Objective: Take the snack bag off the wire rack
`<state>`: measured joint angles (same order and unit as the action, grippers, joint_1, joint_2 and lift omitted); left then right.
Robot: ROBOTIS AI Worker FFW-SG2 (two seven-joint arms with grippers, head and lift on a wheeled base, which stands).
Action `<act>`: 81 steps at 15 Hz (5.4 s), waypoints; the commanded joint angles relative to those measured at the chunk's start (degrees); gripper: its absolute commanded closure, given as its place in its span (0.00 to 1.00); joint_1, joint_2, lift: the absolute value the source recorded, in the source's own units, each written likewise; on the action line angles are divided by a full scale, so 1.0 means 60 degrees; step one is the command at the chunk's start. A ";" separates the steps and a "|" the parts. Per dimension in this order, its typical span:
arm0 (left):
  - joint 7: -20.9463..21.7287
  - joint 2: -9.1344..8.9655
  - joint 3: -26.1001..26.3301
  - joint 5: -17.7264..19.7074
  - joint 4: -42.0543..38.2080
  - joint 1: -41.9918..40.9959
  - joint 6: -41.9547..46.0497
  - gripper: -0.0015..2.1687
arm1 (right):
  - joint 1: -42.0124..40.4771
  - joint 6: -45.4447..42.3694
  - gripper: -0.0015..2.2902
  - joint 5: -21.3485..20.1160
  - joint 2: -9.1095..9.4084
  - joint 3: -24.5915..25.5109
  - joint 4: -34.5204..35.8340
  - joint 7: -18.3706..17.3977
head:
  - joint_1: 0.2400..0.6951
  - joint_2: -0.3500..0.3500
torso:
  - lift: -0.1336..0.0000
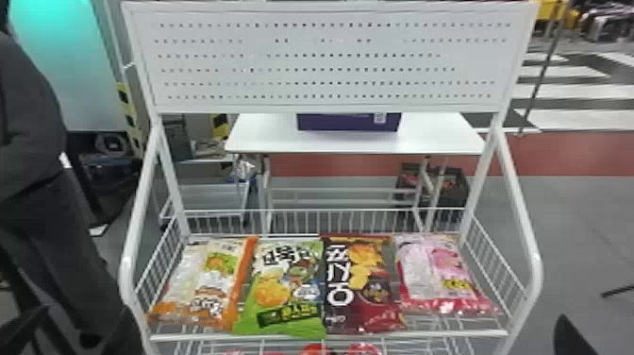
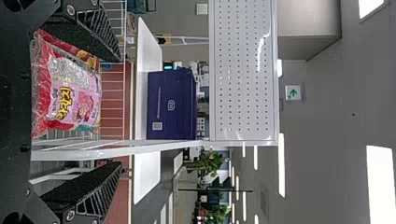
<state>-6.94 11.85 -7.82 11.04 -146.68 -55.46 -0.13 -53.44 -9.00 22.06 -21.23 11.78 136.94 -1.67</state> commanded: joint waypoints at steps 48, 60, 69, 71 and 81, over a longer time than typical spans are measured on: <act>-0.0001 0.0134 0.0234 -0.0435 -0.0133 -0.0118 0.0029 0.07 | 0.7544 0.4658 0.93 -0.0322 0.0198 -0.3296 -0.5656 -0.0352 | 0.57 0.50 | 1.00; -0.0015 0.0309 0.0103 -0.0098 0.0087 0.0161 -0.0001 0.07 | 0.2402 0.0615 0.93 0.0293 -0.0388 -0.1977 -0.1174 -0.0528 | 0.57 0.50 | 1.00; -0.0030 0.0529 -0.0059 0.0313 0.0336 0.0439 -0.0001 0.07 | -0.0074 -0.0205 0.93 0.0454 -0.0534 -0.0688 0.0057 -0.0865 | 0.57 0.50 | 1.00; -0.0059 0.0588 -0.0059 0.0327 0.0336 0.0424 -0.0001 0.07 | -0.0088 -0.0176 0.93 0.0395 -0.0519 -0.0762 0.0057 -0.0894 | 0.57 0.50 | 1.00; -0.0088 0.0558 -0.0059 0.0313 0.0307 0.0351 0.0029 0.07 | -0.0191 -0.0322 0.93 0.0381 -0.0607 -0.0791 0.0057 -0.1026 | 0.57 0.50 | 1.00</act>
<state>-7.47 15.33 -8.17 12.97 -144.82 -53.28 0.04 -54.53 -10.69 24.35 -24.75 7.03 137.29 -7.76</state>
